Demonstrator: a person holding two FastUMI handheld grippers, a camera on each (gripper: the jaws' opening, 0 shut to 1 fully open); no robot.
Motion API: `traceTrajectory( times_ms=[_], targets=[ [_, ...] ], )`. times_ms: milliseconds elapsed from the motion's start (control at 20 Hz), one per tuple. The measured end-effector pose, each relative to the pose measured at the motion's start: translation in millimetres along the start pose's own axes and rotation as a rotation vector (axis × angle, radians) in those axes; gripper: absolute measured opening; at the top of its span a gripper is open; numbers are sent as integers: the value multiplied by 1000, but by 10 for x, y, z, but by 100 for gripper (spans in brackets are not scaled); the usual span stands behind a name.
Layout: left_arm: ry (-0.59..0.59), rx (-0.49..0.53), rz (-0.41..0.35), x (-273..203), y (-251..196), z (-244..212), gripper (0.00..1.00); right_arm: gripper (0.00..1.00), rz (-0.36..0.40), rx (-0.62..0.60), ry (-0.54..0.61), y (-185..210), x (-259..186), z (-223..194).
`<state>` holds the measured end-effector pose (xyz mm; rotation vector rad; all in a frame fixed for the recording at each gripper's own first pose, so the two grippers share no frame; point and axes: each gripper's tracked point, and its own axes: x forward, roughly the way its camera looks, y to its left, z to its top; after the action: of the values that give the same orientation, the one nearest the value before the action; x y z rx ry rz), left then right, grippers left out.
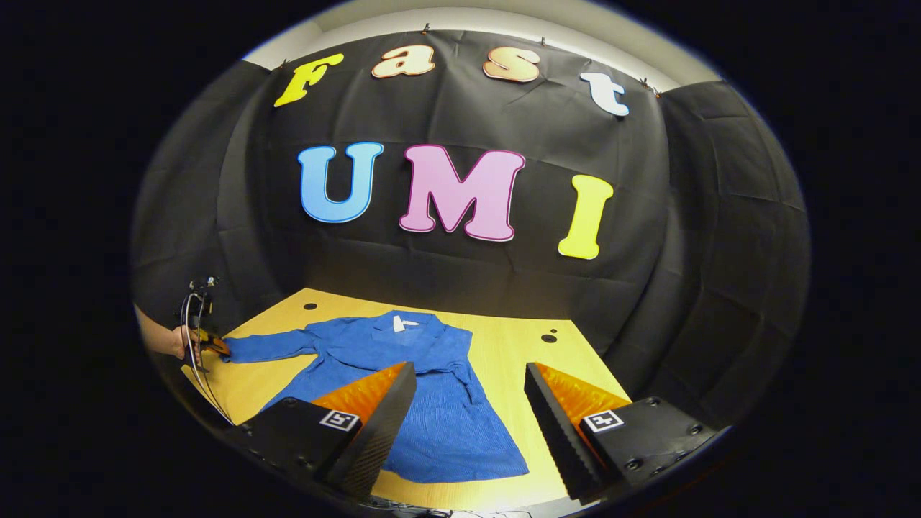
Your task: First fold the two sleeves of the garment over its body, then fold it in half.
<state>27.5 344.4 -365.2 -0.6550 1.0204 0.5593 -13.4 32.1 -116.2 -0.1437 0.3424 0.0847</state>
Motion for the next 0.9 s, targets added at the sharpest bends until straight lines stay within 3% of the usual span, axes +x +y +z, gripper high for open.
traceTrajectory(
  times_ms=[50, 100, 200, 400, 700, 900],
  targets=[
    [-27, -8, -5, -55, -49, 87, 0, 86, 6, 7, 7, -46, 59, -8],
    [-74, -1, -28, -162, -156, 210, 0, 96, 16, 15, 5, -97, 133, 5],
    [-162, 40, -93, -427, -483, 429, 0, 96, 26, 13, 8, -199, 269, -11],
    [-280, 191, -239, -944, -1623, 557, 0, 96, 53, 25, 37, -355, 592, -75],
    [-286, 370, -556, -1360, -3681, -96, 0, 96, 59, 23, 31, -662, 860, -93],
    [-182, 391, -631, -1204, -4658, -622, 0, 96, 42, 51, 72, -903, 930, -285]
  ],
)
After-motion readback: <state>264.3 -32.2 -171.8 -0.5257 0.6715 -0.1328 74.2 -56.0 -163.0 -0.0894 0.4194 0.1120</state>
